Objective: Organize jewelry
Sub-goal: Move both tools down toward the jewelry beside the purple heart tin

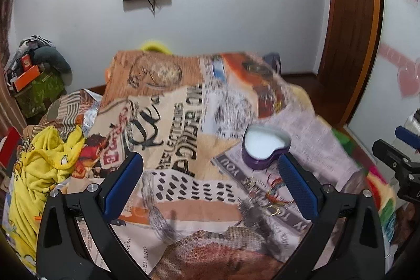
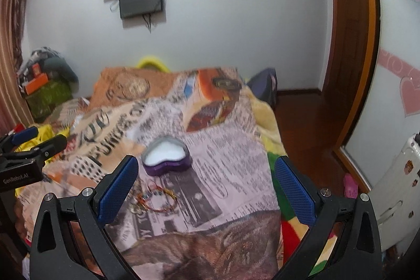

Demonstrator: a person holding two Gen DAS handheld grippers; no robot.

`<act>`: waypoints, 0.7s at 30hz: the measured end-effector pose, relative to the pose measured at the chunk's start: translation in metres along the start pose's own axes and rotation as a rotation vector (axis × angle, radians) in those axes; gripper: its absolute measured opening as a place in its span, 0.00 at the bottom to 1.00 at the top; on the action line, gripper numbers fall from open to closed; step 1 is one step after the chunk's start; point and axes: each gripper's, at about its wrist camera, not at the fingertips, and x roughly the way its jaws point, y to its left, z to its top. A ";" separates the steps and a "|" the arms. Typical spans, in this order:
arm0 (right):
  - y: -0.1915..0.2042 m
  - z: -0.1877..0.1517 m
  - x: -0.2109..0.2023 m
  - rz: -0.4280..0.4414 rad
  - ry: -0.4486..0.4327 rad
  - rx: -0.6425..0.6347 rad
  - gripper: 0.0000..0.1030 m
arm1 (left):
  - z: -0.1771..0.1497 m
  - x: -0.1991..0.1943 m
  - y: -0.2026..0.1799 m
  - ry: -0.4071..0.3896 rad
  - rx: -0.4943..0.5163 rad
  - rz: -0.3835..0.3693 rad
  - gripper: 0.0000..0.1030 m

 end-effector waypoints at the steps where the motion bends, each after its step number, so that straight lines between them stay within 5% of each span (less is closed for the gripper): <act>1: -0.001 -0.002 0.007 0.000 0.020 0.001 1.00 | -0.002 0.007 -0.001 0.018 0.008 -0.002 1.00; 14: 0.001 -0.033 0.068 0.051 0.220 -0.021 0.99 | -0.022 0.073 -0.017 0.192 0.087 -0.048 1.00; 21: 0.007 -0.040 0.088 0.105 0.278 -0.037 0.70 | -0.030 0.092 -0.025 0.267 0.110 -0.109 0.76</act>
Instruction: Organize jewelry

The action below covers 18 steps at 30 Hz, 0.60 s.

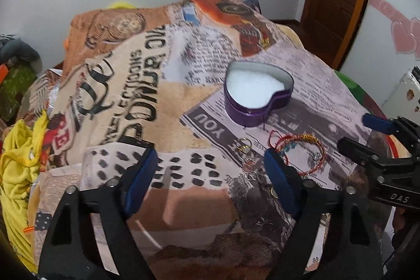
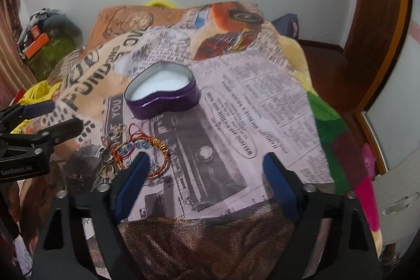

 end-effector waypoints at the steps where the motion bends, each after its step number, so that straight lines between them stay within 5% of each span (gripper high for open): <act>1: 0.001 0.000 0.002 0.010 0.007 -0.005 0.67 | -0.001 0.002 0.000 0.005 -0.001 -0.005 0.73; 7: 0.016 -0.003 0.004 0.098 0.031 -0.042 0.40 | -0.004 0.010 -0.002 0.041 -0.005 -0.052 0.56; 12: 0.028 0.000 0.008 0.148 0.037 -0.075 0.21 | -0.008 0.008 0.001 0.044 -0.021 -0.067 0.53; 18: 0.035 -0.001 0.024 0.166 0.083 -0.093 0.11 | -0.014 0.003 0.004 0.045 -0.039 -0.097 0.50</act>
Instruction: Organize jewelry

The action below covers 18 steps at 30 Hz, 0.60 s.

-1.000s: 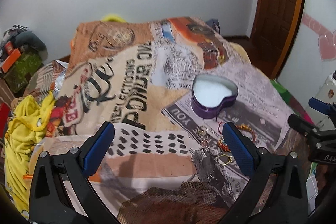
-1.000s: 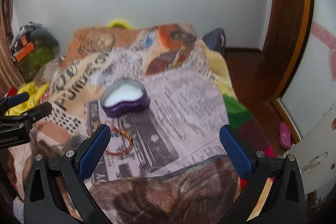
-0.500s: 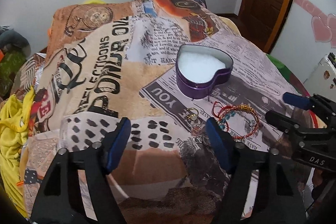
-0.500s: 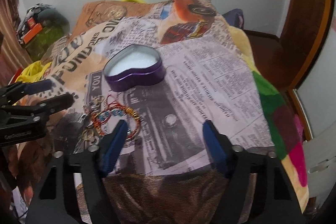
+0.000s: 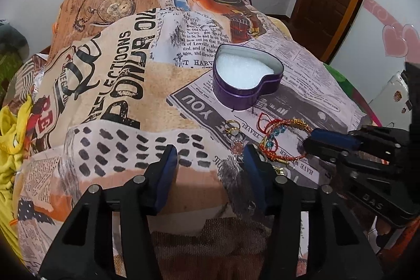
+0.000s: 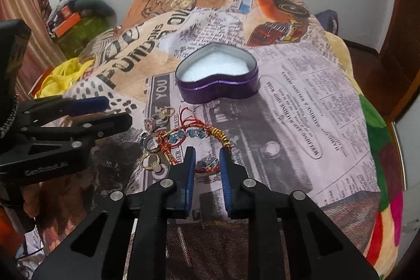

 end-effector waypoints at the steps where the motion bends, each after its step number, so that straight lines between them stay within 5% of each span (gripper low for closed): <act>1: -0.001 0.000 0.003 0.002 0.009 0.002 0.11 | -0.001 -0.001 0.000 0.000 -0.001 -0.003 0.50; 18: 0.010 -0.002 0.014 -0.079 0.030 -0.084 0.09 | -0.005 -0.001 0.005 0.008 -0.036 -0.068 0.48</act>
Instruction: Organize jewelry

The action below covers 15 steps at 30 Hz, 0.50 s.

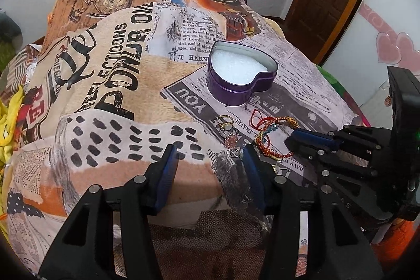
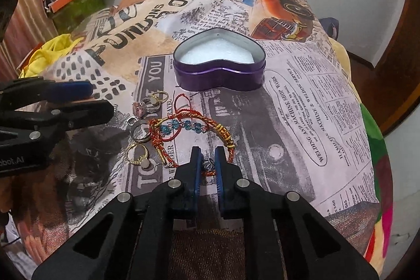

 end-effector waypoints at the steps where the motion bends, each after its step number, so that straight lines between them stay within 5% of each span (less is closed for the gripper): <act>1: -0.001 0.001 -0.001 0.004 -0.001 0.007 0.09 | 0.000 0.000 0.000 0.002 0.001 -0.008 0.46; 15: -0.014 0.009 -0.034 0.026 -0.100 0.070 0.09 | 0.014 0.029 -0.011 0.060 0.031 -0.038 0.31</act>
